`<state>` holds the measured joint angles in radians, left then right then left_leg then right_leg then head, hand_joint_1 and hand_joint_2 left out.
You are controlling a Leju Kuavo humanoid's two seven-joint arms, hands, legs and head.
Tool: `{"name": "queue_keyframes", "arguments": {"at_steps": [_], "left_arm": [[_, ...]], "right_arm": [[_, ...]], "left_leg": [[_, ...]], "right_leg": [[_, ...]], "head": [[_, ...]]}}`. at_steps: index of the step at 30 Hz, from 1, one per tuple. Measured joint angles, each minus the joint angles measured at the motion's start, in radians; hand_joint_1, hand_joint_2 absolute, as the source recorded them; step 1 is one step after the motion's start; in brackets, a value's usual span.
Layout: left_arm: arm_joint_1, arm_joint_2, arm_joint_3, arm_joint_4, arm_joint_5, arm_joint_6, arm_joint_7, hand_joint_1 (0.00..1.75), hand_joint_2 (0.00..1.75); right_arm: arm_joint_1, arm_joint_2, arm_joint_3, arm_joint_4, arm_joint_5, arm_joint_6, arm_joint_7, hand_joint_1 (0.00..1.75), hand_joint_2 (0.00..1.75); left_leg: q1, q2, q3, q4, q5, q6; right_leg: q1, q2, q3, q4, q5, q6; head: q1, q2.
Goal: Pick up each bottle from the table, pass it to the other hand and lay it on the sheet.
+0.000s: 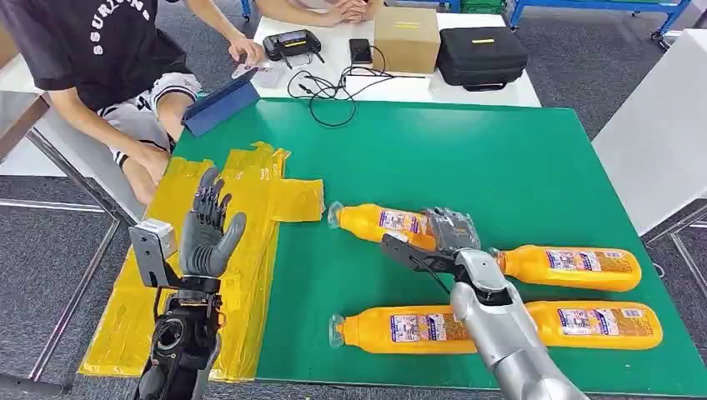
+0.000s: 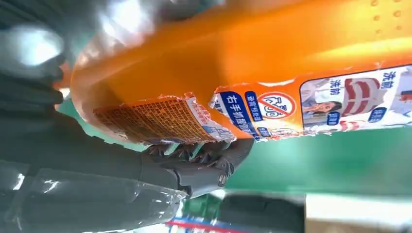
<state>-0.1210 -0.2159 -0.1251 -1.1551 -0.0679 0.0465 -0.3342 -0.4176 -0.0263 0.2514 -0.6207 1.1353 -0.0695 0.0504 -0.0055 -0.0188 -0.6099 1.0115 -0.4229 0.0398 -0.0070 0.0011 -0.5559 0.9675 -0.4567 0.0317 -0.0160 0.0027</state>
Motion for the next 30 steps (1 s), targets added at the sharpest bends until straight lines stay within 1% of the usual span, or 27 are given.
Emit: {"name": "queue_keyframes", "arguments": {"at_steps": [4,10,12,15,20,25,30], "left_arm": [[0.013,0.0,0.002,-0.018,-0.006,0.001,0.001,0.0,1.75],[0.047,-0.001,0.011,-0.077,-0.026,0.005,-0.002,0.0,1.75],[0.064,-0.001,0.011,-0.128,-0.037,0.004,-0.007,0.0,1.75],[0.07,0.0,0.003,-0.191,-0.048,0.005,-0.012,0.0,1.75],[0.086,0.002,-0.016,-0.264,-0.048,0.002,-0.018,0.0,1.75],[0.083,0.012,-0.057,-0.296,-0.026,-0.027,-0.035,0.0,1.75],[0.063,0.024,-0.102,-0.299,-0.002,-0.037,-0.035,0.0,1.75]], "right_arm": [[0.005,0.012,-0.007,-0.036,-0.003,-0.017,0.005,1.75,1.75],[0.047,0.049,-0.061,-0.171,-0.087,-0.145,-0.028,1.75,1.75],[0.074,0.069,-0.088,-0.255,-0.132,-0.219,-0.059,1.75,1.75],[0.094,0.096,-0.116,-0.349,-0.21,-0.291,-0.132,1.75,1.75],[0.127,0.122,-0.133,-0.454,-0.258,-0.322,-0.182,1.75,1.75],[0.142,0.138,-0.13,-0.504,-0.356,-0.376,-0.279,1.75,1.75],[0.14,0.15,-0.085,-0.509,-0.381,-0.384,-0.294,1.75,1.75]], "left_leg": [[0.0,-0.001,0.0,0.0,0.0,0.0],[0.0,-0.001,0.0,0.0,0.0,0.0],[0.0,-0.001,-0.001,0.0,0.0,0.0],[0.0,-0.001,-0.001,0.0,0.0,0.0],[0.0,-0.001,0.0,0.0,0.0,0.0],[0.0,-0.001,0.0,0.0,0.0,0.0],[0.0,-0.001,0.0,0.0,0.0,0.0]], "right_leg": [[0.0,0.0,0.0,0.0,0.0,0.0],[0.0,0.0,0.0,0.0,0.0,0.0],[0.0,0.0,-0.001,0.0,0.0,0.0],[0.0,0.0,-0.001,0.0,0.0,0.0],[0.0,0.0,-0.001,0.0,0.0,0.0],[0.0,0.0,0.0,0.0,0.0,0.0],[0.0,0.0,0.0,0.0,0.0,0.0]], "head": [[0.0,0.0],[0.0,0.0],[0.0,0.0],[0.0,0.0],[0.0,0.0],[0.0,0.0],[0.0,0.0]]}}
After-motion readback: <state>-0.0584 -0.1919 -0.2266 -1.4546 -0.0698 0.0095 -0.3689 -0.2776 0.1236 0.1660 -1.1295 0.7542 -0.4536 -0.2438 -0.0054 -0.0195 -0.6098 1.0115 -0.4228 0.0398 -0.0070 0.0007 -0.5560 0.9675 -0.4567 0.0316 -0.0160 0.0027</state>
